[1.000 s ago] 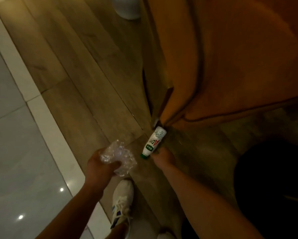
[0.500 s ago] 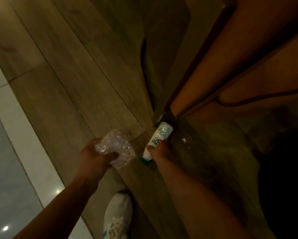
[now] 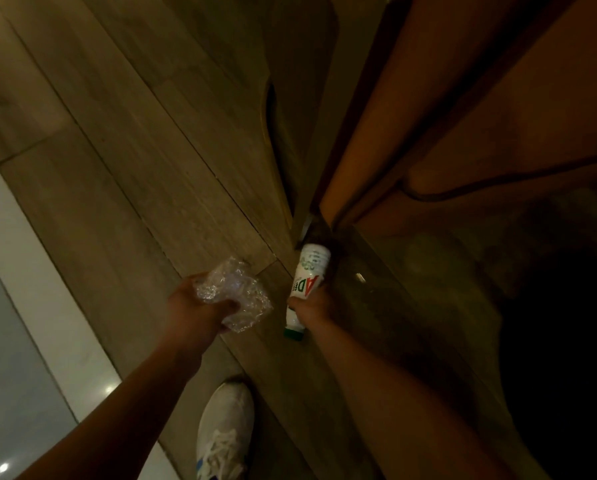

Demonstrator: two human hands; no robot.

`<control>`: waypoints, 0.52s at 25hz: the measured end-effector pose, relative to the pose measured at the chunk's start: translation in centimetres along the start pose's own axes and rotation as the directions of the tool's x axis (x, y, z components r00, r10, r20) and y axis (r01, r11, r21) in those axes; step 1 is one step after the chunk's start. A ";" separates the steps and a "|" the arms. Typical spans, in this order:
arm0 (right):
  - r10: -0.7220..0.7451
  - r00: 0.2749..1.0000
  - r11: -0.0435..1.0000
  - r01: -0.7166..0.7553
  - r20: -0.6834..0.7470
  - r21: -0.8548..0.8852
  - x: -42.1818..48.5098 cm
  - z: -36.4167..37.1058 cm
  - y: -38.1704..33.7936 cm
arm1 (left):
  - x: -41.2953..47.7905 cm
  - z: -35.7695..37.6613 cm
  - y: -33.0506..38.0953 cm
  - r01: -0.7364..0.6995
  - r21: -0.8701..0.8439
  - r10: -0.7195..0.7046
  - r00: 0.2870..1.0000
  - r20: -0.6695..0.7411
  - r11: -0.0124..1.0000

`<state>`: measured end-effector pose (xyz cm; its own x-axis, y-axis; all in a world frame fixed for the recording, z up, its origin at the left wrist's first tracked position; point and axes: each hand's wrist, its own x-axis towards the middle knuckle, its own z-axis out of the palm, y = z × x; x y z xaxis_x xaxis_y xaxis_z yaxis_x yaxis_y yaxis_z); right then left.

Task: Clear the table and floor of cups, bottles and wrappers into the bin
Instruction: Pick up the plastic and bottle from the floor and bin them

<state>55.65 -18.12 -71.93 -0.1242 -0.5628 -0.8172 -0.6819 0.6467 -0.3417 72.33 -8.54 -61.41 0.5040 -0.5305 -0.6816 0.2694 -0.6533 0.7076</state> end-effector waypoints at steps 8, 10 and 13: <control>-0.116 0.992 0.967 0.123 0.046 -0.221 -13.0 -5.6 1.0 | -8.6 -1.4 5.7 0.071 0.056 -0.073 0.997 0.030 0.996; -0.127 0.991 0.957 0.133 0.039 -0.259 -17.7 -7.8 0.8 | -12.5 -2.6 8.3 0.076 0.095 -0.081 0.995 0.053 0.993; -0.141 0.990 0.958 0.139 0.013 -0.251 -25.4 -11.7 -0.7 | -18.5 -4.2 13.0 0.061 0.163 -0.072 0.996 0.058 0.985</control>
<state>50.85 -10.30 -45.49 -0.0178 -0.6417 -0.7667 -0.8512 0.4120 -0.3251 69.92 -4.96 -38.85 0.4350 -0.5126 -0.7403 0.1623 -0.7640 0.6244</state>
